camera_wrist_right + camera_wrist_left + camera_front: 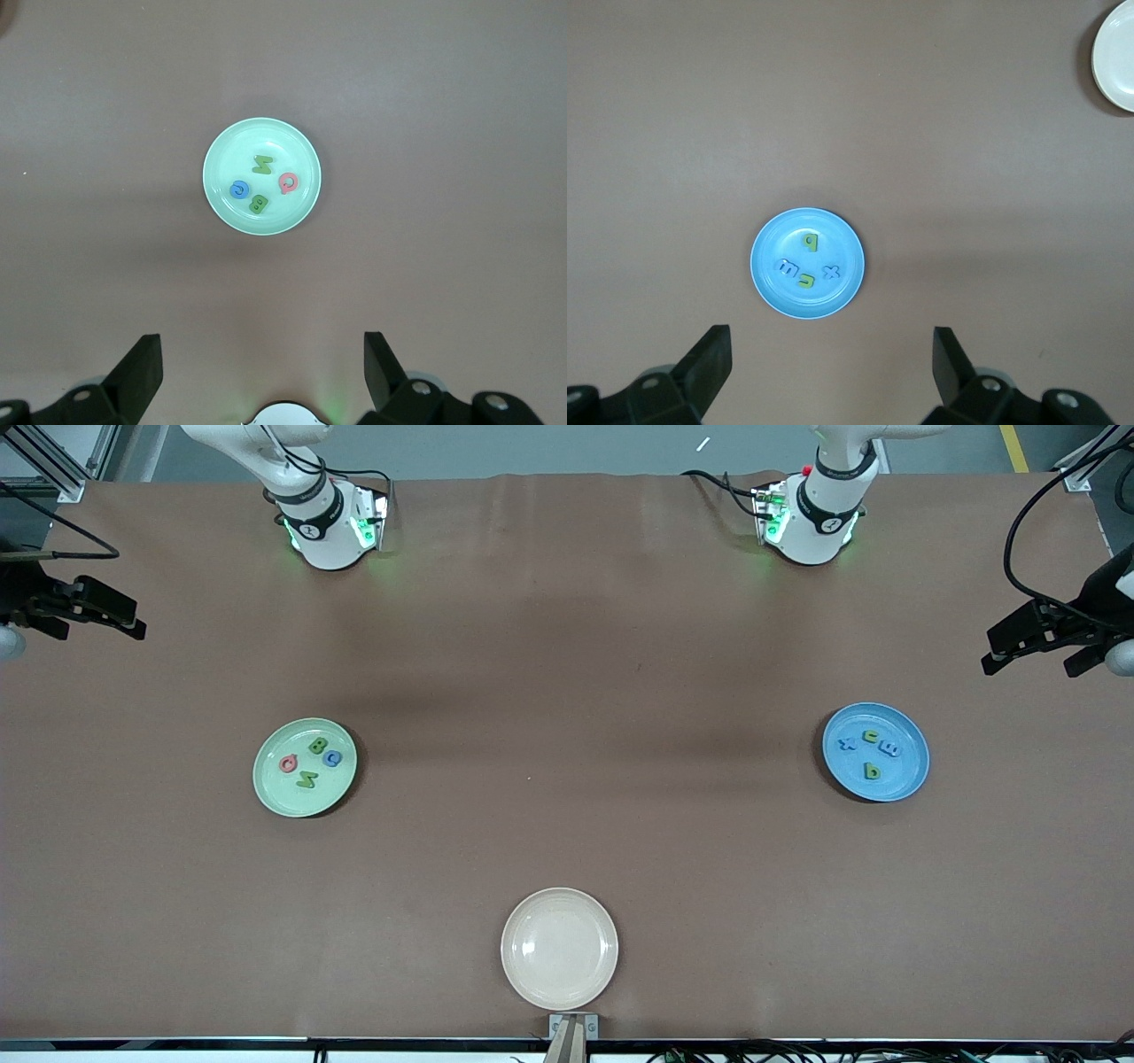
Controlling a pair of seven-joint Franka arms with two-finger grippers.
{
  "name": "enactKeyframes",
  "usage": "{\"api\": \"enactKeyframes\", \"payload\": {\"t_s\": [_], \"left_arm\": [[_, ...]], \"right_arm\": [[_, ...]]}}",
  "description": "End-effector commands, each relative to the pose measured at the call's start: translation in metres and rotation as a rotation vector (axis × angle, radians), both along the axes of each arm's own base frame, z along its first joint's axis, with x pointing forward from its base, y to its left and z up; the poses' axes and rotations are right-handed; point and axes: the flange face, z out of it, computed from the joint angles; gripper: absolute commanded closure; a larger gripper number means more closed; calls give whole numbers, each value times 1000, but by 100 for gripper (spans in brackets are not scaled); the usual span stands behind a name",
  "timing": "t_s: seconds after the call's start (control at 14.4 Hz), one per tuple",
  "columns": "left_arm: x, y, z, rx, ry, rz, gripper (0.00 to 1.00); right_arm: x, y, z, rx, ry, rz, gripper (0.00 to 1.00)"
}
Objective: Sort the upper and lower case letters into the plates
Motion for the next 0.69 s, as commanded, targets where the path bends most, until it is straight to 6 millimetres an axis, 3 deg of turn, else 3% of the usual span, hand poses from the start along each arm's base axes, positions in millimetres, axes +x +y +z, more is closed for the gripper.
{"api": "enactKeyframes", "payload": {"t_s": [0.0,0.21,0.62], "left_arm": [[0,1,6,17,-16,-15,0],[0,0,6,17,-16,-17,0],[-2,-7,8,15,-21,-29,0]], "right_arm": [[-14,2,7,-1,-14,5,0],[-28,-3,25,-1,-44,-4,0],[-22,-6,15,-1,-44,-10,0]]}}
